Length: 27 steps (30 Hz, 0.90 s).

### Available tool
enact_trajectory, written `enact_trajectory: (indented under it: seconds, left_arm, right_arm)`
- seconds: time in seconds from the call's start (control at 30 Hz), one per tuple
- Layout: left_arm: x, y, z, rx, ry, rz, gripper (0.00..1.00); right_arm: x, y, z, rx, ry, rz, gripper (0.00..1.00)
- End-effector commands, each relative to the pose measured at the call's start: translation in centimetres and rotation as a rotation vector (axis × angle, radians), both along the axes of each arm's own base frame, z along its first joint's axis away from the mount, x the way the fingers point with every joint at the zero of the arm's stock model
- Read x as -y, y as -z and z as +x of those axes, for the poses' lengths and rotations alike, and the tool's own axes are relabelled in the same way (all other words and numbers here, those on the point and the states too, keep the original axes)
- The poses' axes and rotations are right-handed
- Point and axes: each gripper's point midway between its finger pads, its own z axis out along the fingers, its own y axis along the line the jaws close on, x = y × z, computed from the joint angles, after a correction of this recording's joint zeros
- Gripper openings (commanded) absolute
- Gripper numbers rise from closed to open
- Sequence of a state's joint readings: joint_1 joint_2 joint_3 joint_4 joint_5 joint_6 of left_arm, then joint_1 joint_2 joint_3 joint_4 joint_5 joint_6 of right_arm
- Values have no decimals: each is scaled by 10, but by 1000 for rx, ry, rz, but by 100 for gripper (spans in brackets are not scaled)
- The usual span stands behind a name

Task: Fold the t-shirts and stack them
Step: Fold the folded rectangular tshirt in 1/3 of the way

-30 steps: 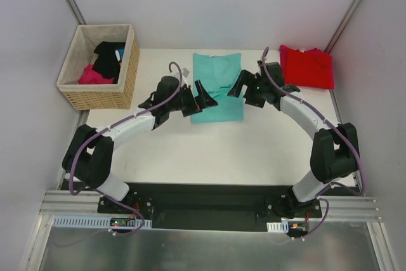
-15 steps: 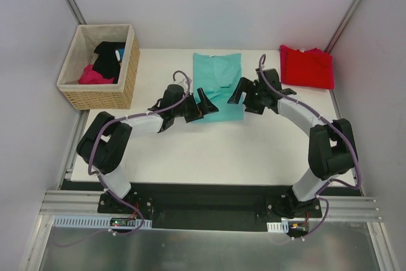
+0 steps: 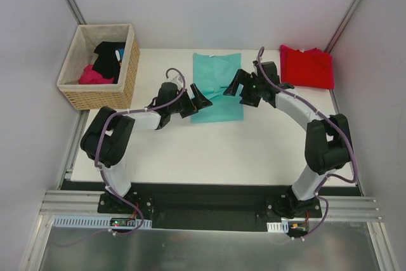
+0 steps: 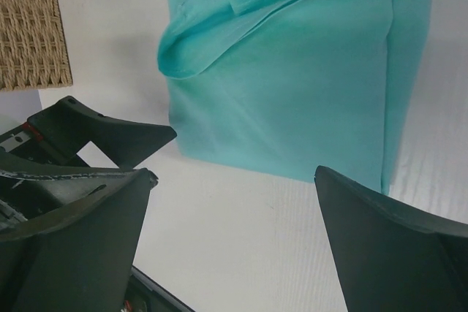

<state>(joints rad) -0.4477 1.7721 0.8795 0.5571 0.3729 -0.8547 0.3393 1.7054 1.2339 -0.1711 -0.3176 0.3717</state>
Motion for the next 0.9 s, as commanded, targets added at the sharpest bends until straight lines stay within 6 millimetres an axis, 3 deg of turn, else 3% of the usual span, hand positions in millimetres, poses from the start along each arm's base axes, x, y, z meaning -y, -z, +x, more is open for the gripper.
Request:
enact_trajectory:
  seconds: [0.0, 0.1, 0.23, 0.3, 0.33, 0.47, 0.5, 0.6, 0.73, 0.87]
  left_arm:
    - [-10, -43, 20, 129, -16, -49, 99]
    - [-16, -51, 29, 145, -31, -82, 99]
    - [-22, -65, 35, 171, -33, -125, 99]
    - [-27, -70, 38, 176, -43, -139, 99]
    - [-26, -75, 38, 184, -32, -146, 99]
    - [-26, -85, 40, 199, -20, -161, 99]
    - [-25, -86, 40, 197, -19, -167, 99]
    - [-25, -88, 41, 196, -17, -177, 99]
    - [-24, -90, 41, 195, -8, -190, 99]
    - [-23, -91, 41, 194, -8, -195, 99]
  right_arm:
    - [-21, -1, 2, 4, -32, 99, 100]
    - [-33, 7, -1, -12, -59, 167, 100]
    - [-58, -3, 1, -4, -122, 336, 100]
    - [-71, 4, -6, -52, -167, 405, 100]
    - [-76, -4, -2, -13, -188, 450, 100]
    - [-91, -1, -11, -72, -209, 596, 100]
    - [-91, 13, -14, -104, -203, 615, 100]
    - [-94, 11, -9, -72, -205, 718, 100]
    - [-86, 27, -15, -97, -178, 721, 100]
    - [-77, 29, -17, -83, -166, 708, 100]
